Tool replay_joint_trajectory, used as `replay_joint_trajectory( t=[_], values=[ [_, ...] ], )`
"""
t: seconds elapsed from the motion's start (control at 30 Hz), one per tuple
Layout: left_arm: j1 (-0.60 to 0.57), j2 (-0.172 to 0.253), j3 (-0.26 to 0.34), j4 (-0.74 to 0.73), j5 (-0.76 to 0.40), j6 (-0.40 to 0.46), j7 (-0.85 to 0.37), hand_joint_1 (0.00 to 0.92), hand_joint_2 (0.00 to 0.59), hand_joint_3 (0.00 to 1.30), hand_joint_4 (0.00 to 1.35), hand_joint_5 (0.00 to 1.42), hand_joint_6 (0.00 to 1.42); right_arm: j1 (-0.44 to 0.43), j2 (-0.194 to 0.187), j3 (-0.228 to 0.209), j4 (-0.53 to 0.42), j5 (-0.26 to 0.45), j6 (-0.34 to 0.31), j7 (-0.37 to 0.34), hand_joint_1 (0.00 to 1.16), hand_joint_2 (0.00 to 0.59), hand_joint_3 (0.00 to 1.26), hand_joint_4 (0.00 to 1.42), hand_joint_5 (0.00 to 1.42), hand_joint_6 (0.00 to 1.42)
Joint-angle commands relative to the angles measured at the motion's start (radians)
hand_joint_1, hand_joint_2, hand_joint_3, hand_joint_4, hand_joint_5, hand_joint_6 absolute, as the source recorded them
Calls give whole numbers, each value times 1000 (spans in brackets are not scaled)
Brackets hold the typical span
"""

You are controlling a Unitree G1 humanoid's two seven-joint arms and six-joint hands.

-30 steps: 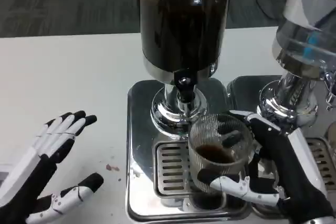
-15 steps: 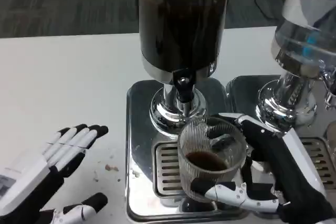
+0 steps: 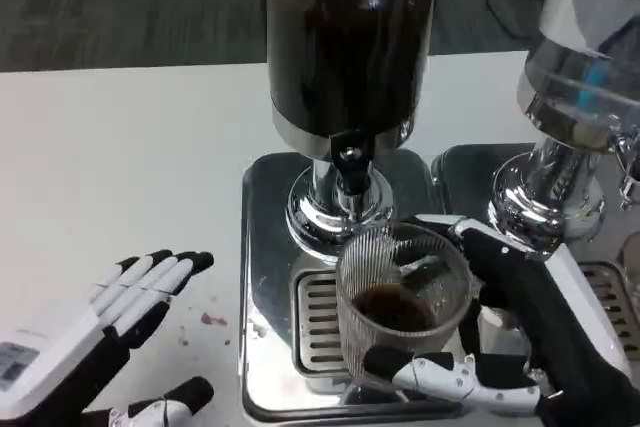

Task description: Grasp the cup under the faucet to collect the drink, then remove the cup.

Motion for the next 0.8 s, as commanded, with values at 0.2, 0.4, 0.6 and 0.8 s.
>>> replay_joint_trajectory(
  t=[0.2, 0.4, 0.6, 0.8],
  values=[
    [97, -39, 48, -146, 15, 98, -10, 0, 245, 0, 0, 0, 0, 12, 1, -17, -68, 13, -22, -6, 872, 172, 518, 610, 861, 1197],
    [123, -58, 50, -175, 8, 125, -11, 0, 249, 0, 0, 0, 0, 22, -7, -19, -88, 14, -16, 3, 867, 183, 523, 610, 861, 1205],
    [130, -62, 53, -189, 15, 131, -12, 0, 250, 0, 0, 0, 0, 29, -10, -19, -106, 15, -7, 9, 870, 190, 528, 610, 860, 1210],
    [138, -62, 53, -185, 5, 133, -15, 0, 251, 0, 0, 0, 0, 46, -10, -18, -123, 15, 3, 14, 873, 192, 531, 610, 869, 1212]
  ],
)
